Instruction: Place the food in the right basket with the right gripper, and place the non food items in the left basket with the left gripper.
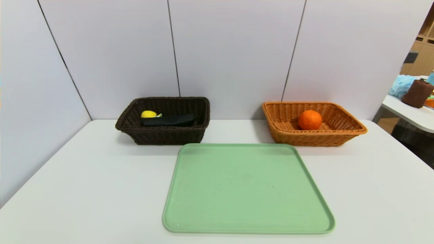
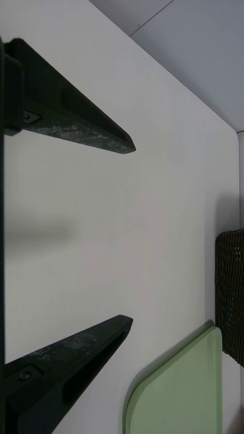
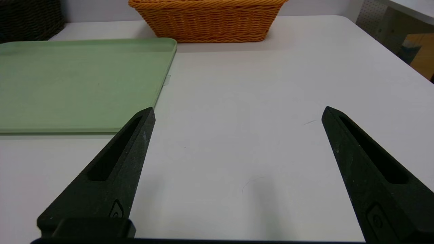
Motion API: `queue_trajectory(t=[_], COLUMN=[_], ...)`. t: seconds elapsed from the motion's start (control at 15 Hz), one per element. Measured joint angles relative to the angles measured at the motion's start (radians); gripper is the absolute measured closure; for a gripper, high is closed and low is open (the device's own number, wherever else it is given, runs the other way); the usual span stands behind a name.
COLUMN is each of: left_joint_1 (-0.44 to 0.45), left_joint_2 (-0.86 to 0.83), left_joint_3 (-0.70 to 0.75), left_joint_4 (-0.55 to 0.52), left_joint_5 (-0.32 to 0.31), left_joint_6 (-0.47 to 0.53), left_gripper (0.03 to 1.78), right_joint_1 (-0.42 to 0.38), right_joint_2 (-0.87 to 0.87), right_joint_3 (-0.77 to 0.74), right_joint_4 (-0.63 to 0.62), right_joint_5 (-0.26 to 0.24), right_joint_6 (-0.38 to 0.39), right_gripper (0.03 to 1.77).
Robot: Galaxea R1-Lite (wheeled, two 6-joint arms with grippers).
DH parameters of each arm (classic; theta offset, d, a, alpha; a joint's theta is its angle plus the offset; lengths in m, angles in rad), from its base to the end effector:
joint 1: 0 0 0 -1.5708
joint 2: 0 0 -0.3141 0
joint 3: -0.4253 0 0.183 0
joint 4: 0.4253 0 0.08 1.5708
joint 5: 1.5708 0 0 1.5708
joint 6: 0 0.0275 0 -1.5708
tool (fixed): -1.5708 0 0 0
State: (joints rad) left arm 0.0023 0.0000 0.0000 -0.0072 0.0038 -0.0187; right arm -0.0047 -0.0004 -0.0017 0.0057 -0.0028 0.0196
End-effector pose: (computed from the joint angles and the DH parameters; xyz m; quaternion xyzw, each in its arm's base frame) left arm -0.0399 0.0000 0.0763 -0.0094 -0.0036 0.0030 0.9999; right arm -0.0401 0.0001 0.0753 0.0098 0.0018 -0.0038 0.9999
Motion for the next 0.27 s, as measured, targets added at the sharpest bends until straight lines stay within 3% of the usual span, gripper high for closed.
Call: queue_trajectory(t=[0.27], left_joint_1=[-0.001], left_joint_2=[0.0], left_joint_3=[0.0], left_joint_4=[0.0], left_joint_5=[0.0], left_joint_6=[0.001], left_gripper=[0.12], right_joint_1=[0.0], right_joint_2=[0.0], right_joint_3=[0.0], right_joint_4=[-0.001], right_joint_5=[0.0], right_joint_6=[-0.004], right_gripper=[0.1])
